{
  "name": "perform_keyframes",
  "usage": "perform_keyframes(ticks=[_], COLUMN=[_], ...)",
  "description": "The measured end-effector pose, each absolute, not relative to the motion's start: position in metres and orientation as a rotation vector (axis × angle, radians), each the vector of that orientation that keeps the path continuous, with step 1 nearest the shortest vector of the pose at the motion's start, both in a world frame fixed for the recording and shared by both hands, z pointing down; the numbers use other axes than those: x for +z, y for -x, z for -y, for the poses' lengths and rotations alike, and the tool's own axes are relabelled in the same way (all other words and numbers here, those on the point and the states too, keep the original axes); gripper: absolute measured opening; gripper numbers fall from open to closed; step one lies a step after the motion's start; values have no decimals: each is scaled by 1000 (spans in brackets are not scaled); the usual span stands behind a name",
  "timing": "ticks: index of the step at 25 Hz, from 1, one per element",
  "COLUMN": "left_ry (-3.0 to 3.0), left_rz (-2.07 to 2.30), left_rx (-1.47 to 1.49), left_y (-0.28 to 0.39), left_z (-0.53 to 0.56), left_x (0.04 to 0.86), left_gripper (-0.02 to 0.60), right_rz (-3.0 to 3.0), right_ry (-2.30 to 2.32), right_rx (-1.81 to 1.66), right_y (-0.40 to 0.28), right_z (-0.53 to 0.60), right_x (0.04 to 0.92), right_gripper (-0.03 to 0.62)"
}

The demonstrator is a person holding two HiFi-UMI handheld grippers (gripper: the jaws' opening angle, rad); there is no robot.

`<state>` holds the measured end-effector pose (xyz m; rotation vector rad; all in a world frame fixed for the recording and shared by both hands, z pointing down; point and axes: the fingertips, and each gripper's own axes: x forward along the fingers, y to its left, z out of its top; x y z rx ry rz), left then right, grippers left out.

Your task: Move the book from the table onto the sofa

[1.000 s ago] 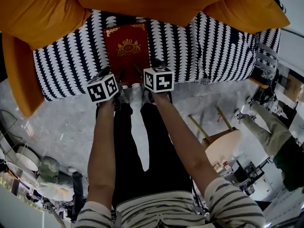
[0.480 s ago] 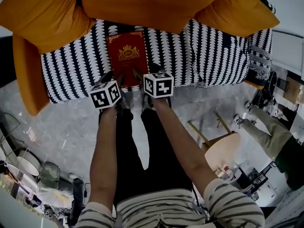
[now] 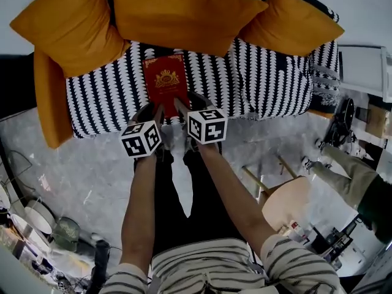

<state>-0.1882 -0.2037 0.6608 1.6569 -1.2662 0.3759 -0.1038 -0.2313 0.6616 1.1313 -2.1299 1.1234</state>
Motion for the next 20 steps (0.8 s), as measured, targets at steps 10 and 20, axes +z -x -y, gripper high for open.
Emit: perform_keyframes(ticks=[10,20], left_ry=[-1718,-1793], left_rz=[1311,1328], left_rx=[328,257], left_y=[185,179], left_z=[184,166], left_x=[580,490], left_gripper=[89,53], right_rz=[2235,2334], right_ry=[-1131,-1168], right_rx=[1063,1159], right_y=[108,105], right_z=[209,188], right_x=[577,489], right_gripper=[146,91])
